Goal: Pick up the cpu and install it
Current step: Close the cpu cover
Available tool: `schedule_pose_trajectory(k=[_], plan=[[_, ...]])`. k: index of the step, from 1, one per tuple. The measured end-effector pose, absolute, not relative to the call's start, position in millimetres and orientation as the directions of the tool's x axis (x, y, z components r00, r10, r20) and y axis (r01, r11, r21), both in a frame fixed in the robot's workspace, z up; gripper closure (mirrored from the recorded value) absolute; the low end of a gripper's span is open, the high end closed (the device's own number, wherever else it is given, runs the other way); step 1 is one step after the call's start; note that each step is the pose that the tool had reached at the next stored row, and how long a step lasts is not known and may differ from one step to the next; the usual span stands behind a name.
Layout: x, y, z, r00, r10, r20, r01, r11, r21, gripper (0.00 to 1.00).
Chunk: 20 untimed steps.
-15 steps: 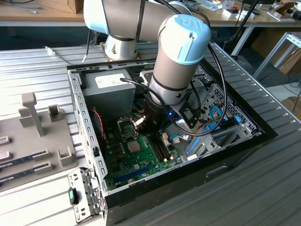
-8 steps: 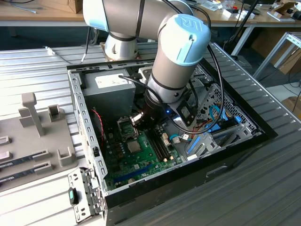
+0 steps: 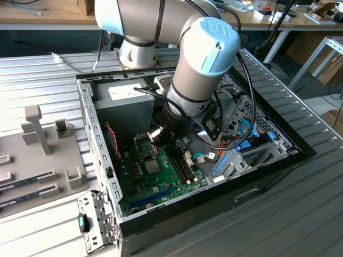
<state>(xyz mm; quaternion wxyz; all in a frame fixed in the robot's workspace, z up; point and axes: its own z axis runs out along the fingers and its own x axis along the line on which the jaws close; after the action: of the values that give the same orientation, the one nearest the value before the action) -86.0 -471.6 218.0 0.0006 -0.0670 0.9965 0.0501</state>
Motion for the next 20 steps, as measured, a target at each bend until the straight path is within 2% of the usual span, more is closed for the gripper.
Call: schedule_pose_trajectory(k=[2, 20], plan=[[-84.9, -469.8, 217.9, -0.989, -0.148, -0.009, -0.148, 0.982, 0.113, 0.89], [-83.0, -467.5, 214.1, -0.886, -0.464, -0.011, -0.462, 0.878, 0.125, 0.89]])
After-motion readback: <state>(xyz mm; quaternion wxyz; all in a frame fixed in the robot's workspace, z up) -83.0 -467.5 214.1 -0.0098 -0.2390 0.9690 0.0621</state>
